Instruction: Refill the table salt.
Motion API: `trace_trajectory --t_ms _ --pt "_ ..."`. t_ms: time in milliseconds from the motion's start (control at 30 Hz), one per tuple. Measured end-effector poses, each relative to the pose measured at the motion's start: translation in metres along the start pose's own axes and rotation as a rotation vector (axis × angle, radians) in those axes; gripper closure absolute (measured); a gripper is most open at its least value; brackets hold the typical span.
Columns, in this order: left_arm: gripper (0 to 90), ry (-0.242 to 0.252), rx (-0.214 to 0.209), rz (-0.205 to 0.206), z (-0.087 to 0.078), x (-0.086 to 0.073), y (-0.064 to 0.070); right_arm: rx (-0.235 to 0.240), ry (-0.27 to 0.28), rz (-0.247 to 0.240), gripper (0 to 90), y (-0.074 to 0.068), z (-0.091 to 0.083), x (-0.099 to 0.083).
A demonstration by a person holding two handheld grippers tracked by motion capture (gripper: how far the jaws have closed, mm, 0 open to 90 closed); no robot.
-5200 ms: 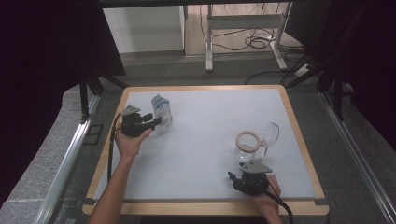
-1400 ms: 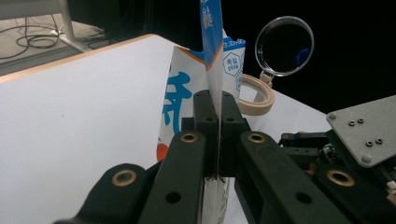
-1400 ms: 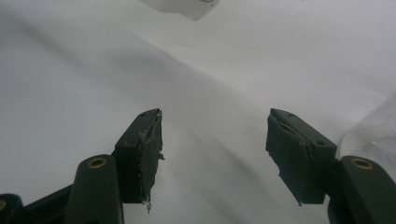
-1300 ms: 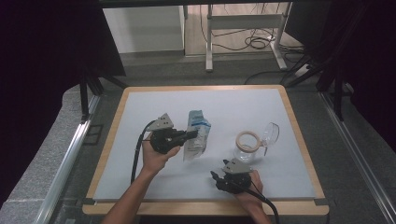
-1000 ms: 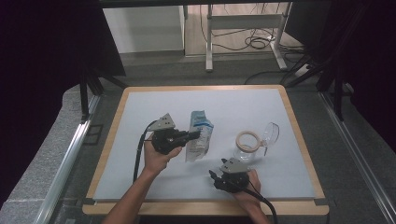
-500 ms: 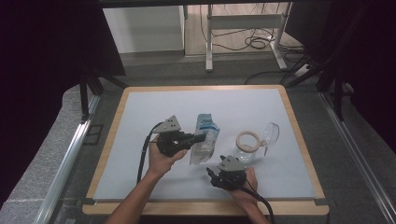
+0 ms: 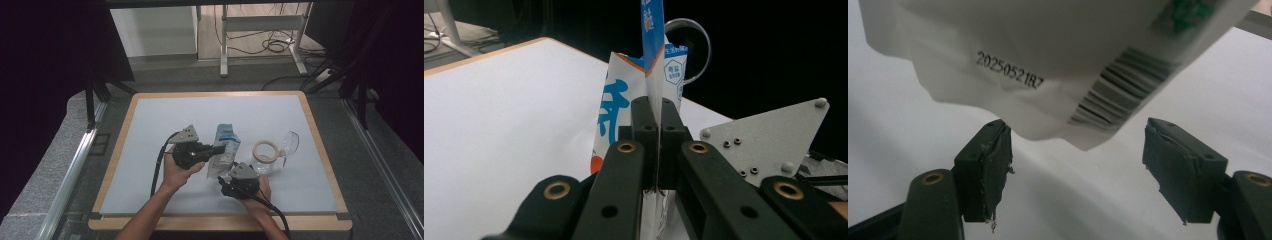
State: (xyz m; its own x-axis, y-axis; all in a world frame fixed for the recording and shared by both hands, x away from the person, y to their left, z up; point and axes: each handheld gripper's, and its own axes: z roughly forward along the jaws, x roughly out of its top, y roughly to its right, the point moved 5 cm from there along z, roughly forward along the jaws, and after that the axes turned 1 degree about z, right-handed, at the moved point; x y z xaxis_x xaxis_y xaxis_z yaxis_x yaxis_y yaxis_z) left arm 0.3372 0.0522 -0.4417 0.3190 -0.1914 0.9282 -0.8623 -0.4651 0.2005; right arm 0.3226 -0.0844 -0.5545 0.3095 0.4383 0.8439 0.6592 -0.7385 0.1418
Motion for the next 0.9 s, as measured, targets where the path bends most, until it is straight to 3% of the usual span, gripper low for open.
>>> trace_trajectory --t_ms 267,467,600,900 --pt "90.0 -0.006 -0.019 0.002 0.003 0.001 0.003 -0.001 0.022 0.007 28.5 -0.001 0.006 0.007" --pt "90.0 -0.006 -0.045 -0.014 0.009 0.002 0.003 -0.014 0.028 -0.008 29.5 -0.001 0.005 0.006" --pt "90.0 -0.001 -0.066 -0.036 0.012 0.003 0.002 -0.012 0.036 0.003 30.6 0.001 0.004 0.005" --pt "90.0 -0.015 -0.089 -0.043 0.019 0.006 0.001 -0.011 0.047 0.018 30.7 0.003 0.001 0.002"
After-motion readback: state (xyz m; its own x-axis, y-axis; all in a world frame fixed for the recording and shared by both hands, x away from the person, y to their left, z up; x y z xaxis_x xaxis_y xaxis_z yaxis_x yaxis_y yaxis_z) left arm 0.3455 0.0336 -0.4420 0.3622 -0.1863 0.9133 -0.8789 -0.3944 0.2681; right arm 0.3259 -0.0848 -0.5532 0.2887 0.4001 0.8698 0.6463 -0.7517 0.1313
